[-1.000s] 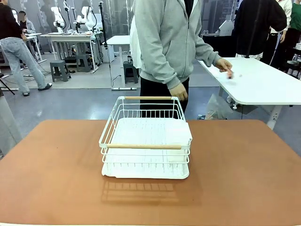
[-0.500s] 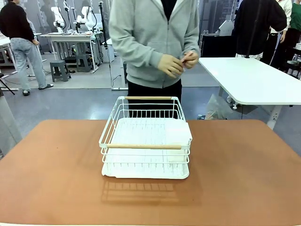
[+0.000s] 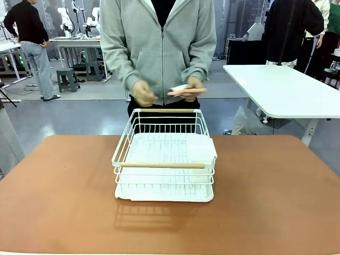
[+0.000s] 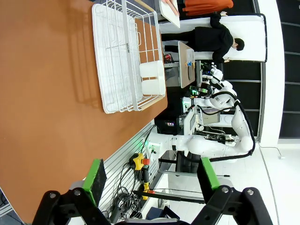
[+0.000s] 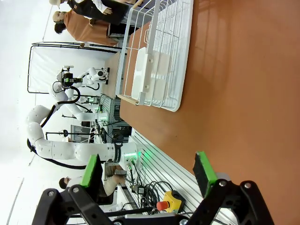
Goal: Clean the table.
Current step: Pick up the Lint Roller when the human hands it over.
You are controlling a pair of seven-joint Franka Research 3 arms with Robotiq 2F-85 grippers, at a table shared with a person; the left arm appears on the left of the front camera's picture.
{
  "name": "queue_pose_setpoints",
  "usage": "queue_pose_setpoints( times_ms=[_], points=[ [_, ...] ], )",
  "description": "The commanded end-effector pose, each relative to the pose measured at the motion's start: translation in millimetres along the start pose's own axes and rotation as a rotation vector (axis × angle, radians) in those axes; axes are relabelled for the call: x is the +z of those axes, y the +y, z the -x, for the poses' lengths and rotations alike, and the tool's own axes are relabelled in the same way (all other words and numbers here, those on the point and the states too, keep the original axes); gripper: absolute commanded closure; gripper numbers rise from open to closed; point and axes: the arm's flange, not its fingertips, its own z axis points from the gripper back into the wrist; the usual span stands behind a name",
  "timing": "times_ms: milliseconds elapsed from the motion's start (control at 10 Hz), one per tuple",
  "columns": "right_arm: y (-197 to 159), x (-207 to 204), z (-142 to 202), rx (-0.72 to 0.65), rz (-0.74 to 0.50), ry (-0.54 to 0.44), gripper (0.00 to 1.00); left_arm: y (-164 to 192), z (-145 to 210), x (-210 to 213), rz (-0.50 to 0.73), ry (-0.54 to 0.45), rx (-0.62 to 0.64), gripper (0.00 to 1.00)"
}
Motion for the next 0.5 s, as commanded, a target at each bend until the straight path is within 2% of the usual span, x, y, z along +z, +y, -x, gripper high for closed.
queue_pose_setpoints(
  times_ms=[0,400],
  points=[
    [1.5,0.7,-1.2,0.01,-0.01,-0.002,0.0,-0.3,3.0,1.1,0.002,-0.001,-0.002,0.0],
    [1.5,0.7,-1.2,0.01,-0.01,-0.002,0.0,-0.3,3.0,1.1,0.002,-0.001,-0.002,0.0]
  ],
)
